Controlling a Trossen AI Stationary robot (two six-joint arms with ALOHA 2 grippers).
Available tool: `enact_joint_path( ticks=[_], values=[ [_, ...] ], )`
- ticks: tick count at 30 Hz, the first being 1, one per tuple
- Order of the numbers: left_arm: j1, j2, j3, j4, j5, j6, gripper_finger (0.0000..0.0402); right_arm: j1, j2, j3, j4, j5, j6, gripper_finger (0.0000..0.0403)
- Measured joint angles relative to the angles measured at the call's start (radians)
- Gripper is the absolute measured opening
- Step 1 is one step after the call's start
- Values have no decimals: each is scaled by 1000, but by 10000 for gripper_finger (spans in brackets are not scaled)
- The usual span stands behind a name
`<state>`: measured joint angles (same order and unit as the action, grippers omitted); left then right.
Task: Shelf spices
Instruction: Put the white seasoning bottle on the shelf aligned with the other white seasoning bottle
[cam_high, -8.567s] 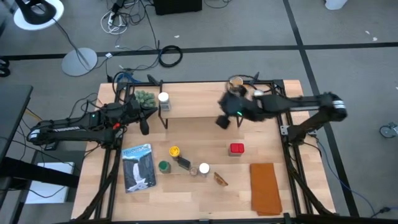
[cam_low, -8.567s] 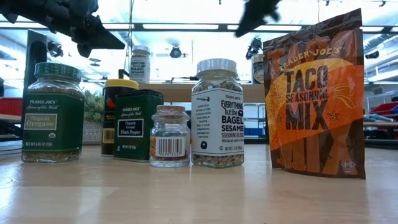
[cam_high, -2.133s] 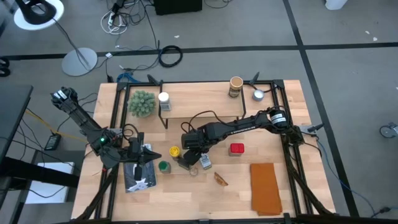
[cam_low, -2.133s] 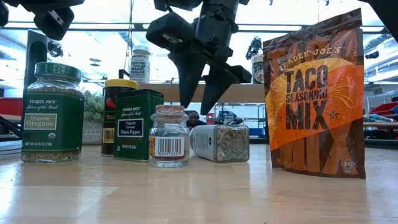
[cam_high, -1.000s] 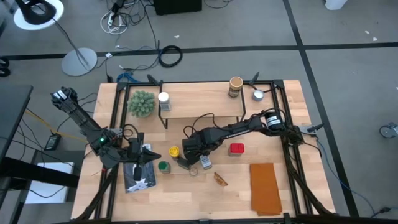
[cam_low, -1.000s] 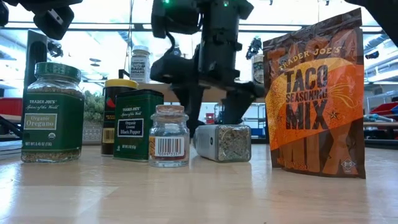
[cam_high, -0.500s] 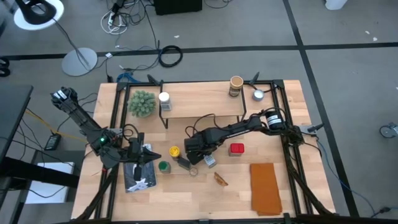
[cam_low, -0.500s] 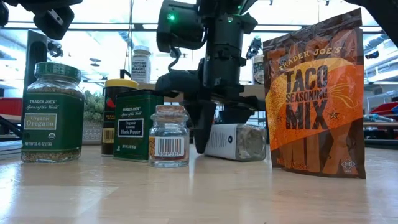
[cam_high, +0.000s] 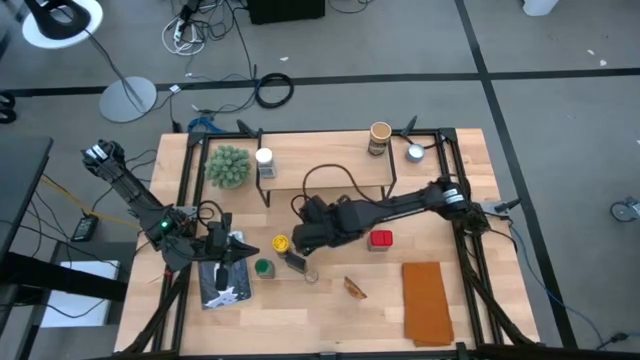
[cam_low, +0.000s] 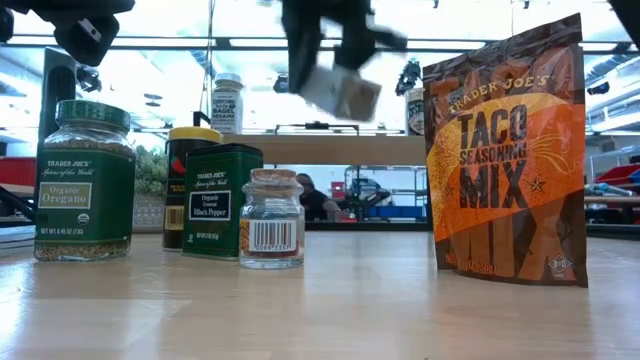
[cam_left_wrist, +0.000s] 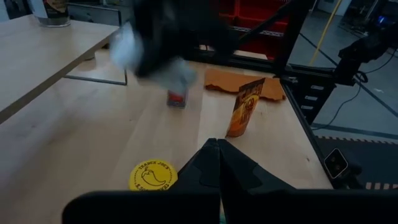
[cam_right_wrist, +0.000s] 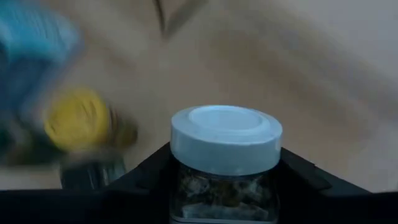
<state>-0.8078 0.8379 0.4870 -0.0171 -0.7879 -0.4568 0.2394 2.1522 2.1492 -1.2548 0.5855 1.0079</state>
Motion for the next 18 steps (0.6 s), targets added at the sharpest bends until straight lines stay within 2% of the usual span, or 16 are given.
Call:
enact_joint_path(
  ticks=[5, 9, 11, 18],
  values=[
    [0, 0, 0, 6, 0, 0, 0, 37, -1, 61, 60, 438, -121, 192],
    [0, 0, 0, 5, 0, 0, 1, 20, 2, 22, 215, 691, -236, 192],
    [0, 0, 0, 6, 0, 0, 1, -13, 5, -17, 281, 750, -283, 192],
    [0, 0, 0, 1, 6, 0, 1, -140, 6, -159, 465, 773, -272, 192]
  ],
)
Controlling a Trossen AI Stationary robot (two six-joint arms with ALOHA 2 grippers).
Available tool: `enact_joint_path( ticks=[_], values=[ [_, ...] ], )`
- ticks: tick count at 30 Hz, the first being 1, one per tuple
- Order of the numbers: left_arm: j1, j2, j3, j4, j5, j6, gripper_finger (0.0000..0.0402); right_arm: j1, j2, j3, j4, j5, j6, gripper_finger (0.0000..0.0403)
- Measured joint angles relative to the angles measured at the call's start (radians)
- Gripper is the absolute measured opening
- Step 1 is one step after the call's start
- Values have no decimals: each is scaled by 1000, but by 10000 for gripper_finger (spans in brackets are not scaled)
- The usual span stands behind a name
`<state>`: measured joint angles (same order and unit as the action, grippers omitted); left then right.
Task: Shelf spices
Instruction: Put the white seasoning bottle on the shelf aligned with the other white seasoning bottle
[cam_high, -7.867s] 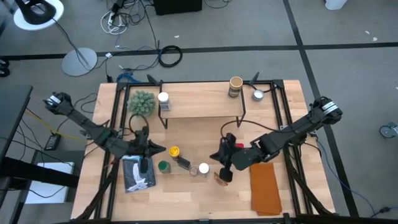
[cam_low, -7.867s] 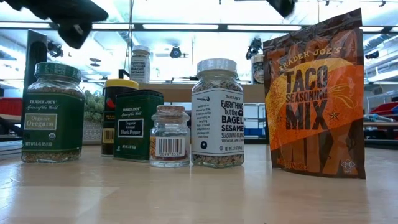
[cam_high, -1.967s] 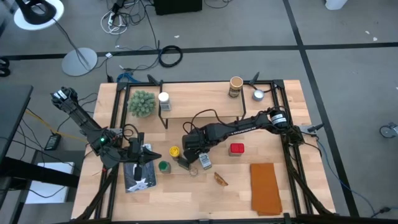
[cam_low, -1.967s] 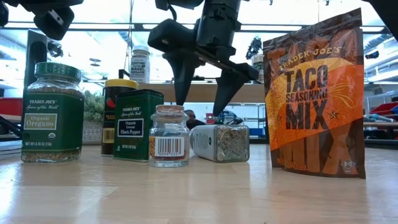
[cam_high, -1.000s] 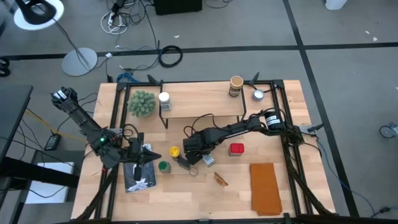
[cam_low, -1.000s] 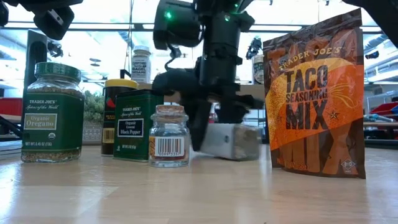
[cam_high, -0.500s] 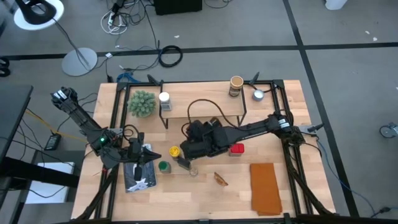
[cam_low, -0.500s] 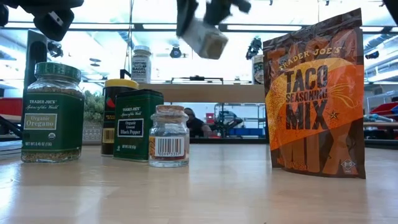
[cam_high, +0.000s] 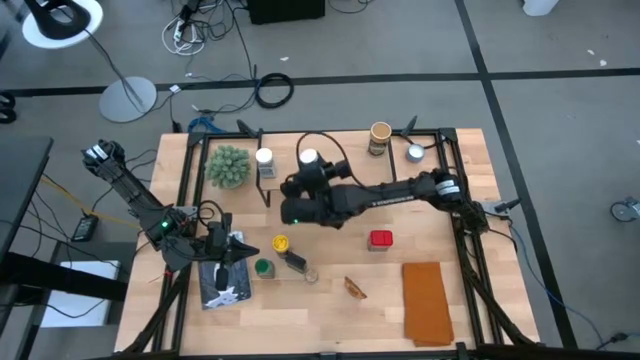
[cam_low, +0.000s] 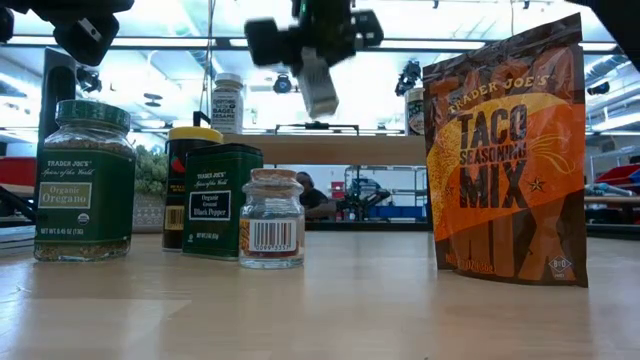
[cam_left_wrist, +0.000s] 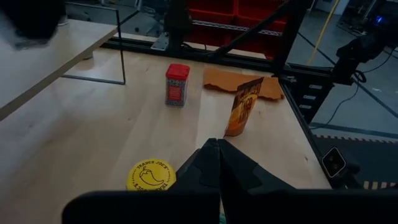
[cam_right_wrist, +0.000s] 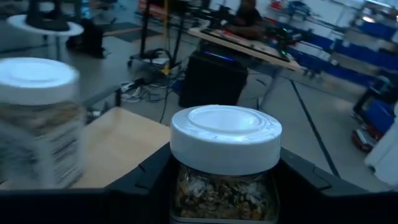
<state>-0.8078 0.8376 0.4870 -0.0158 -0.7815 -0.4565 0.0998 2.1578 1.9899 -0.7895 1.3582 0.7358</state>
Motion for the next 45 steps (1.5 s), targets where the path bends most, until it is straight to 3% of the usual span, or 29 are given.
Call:
enact_joint_path(
  ticks=[11, 18, 24, 26, 31, 34, 40, 45],
  values=[
    [1, 0, 0, -13, 0, 35, 1, -71, -1, -165, 374, -6, -134, 192],
    [1, 0, 0, -10, 0, 92, 1, -81, -1, -247, 795, -58, -507, 192],
    [3, 0, 0, 2, -6, 192, 1, -74, 4, -240, 975, -55, -789, 192],
    [3, 0, 0, 3, -16, 197, 1, -75, 3, -240, 1010, -46, -827, 222],
    [3, 0, 0, 2, -19, 198, 1, -76, 2, -239, 1055, -5, -851, 344],
    [3, -1, 0, 0, -23, 199, 1, -75, 2, -239, 1060, 0, -852, 366],
    [3, -3, 0, -1, -25, 221, 1, -73, 2, -239, 1141, 0, -955, 339],
    [3, -3, 0, -2, -25, 221, 1, -63, 2, -239, 1339, 5, -1200, 309]
  ],
)
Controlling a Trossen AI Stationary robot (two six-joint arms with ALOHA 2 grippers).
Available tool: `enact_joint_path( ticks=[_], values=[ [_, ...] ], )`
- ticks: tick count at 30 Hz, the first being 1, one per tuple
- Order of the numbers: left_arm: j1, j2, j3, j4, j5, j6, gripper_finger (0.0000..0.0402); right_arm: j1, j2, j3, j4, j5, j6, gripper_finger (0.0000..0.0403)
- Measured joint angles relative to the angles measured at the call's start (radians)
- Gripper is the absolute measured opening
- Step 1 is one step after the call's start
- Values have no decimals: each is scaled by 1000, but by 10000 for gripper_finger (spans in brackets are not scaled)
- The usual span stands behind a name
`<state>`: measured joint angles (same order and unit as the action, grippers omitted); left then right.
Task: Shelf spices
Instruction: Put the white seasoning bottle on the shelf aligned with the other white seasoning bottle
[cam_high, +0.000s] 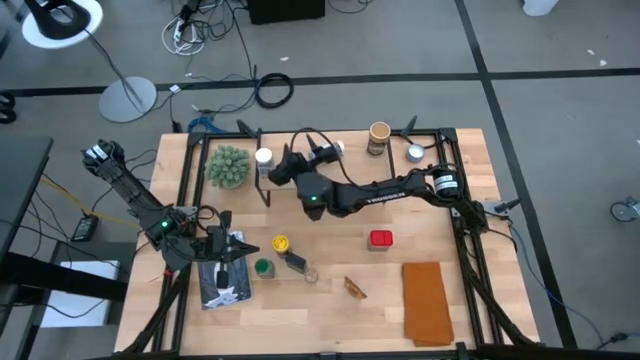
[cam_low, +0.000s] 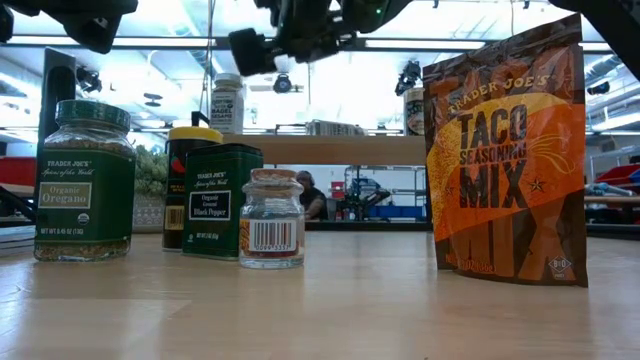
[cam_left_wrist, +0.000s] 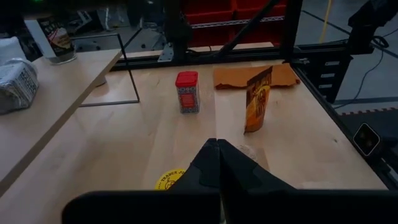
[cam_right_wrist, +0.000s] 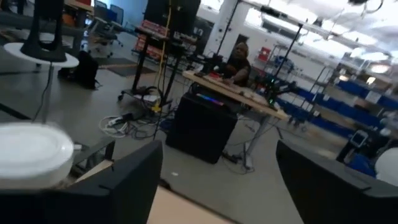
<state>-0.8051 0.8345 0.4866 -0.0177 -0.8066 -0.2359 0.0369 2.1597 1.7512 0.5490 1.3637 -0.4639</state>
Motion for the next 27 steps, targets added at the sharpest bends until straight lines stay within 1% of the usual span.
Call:
enact_joint_path(
  ticks=[3, 7, 8, 11, 15, 19, 22, 25, 27],
  values=[
    [0, 0, 0, -1, -1, 0, 1, 16, -2, 0, 176, 44, -223, 298],
    [0, -1, 0, -1, -8, -2, 1, 42, -3, 0, 482, 162, -603, 293],
    [0, -1, 0, -1, -8, -2, 1, 51, -6, 0, 520, 175, -638, 293],
    [0, -1, 0, 5, -8, -2, 1, 89, -45, 0, 496, 175, -644, 293],
    [0, -5, 0, 9, -12, -3, 1, 142, -94, 1, 506, 160, -612, 293],
    [1, -5, 0, 29, -13, 0, 1, 187, -118, 1, 511, 147, -574, 293],
    [0, -5, 0, 29, -13, 0, 1, 227, -121, 1, 511, 116, -535, 293],
    [0, -13, 0, 29, -13, -1, 1, 267, -119, 1, 441, 94, -473, 293],
    [0, -23, 0, 28, -13, -2, 1, 296, -119, 1, 345, 79, -362, 293]
  ],
)
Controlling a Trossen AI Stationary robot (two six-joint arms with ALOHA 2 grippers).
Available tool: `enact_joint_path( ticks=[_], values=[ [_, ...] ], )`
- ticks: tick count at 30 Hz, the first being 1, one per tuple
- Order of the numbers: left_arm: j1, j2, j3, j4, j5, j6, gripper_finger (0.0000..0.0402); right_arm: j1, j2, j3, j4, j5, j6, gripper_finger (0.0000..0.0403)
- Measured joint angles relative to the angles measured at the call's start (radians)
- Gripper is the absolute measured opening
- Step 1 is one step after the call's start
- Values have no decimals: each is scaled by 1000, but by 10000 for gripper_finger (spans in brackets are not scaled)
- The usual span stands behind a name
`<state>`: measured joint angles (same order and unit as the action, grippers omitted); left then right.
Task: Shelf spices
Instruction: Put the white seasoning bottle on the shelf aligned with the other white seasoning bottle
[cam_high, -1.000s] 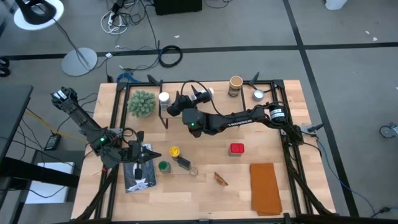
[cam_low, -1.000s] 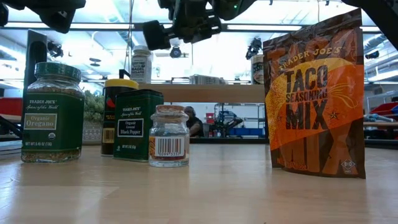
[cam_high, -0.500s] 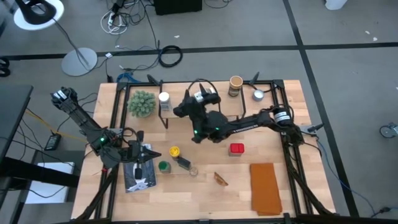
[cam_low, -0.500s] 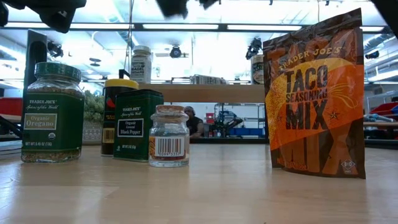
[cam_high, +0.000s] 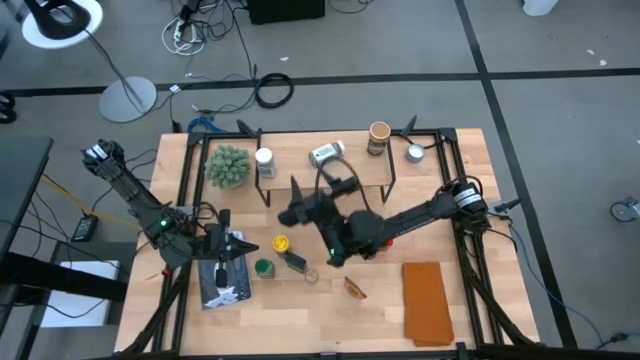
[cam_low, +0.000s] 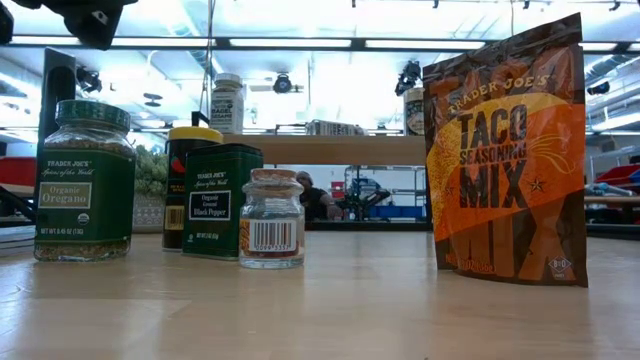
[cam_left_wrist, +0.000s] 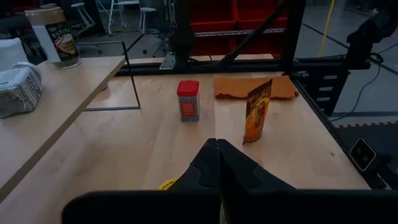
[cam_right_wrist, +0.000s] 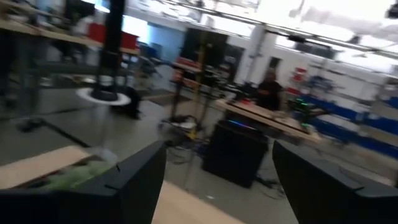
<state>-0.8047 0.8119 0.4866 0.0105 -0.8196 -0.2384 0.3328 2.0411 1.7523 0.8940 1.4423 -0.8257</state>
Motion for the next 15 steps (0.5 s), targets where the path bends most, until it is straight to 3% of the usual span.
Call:
enact_joint_path(
  ticks=[5, 11, 15],
  values=[
    [-1, -19, 0, 8, 3, -15, 1, 60, 0, 0, -224, -146, 345, 293],
    [-1, -21, 0, 7, 36, -58, 1, 98, 1, 0, -632, -507, 908, 293],
    [-1, -21, 0, 6, 39, -89, 1, 101, 2, -1, -924, -729, 1177, 293]
  ],
)
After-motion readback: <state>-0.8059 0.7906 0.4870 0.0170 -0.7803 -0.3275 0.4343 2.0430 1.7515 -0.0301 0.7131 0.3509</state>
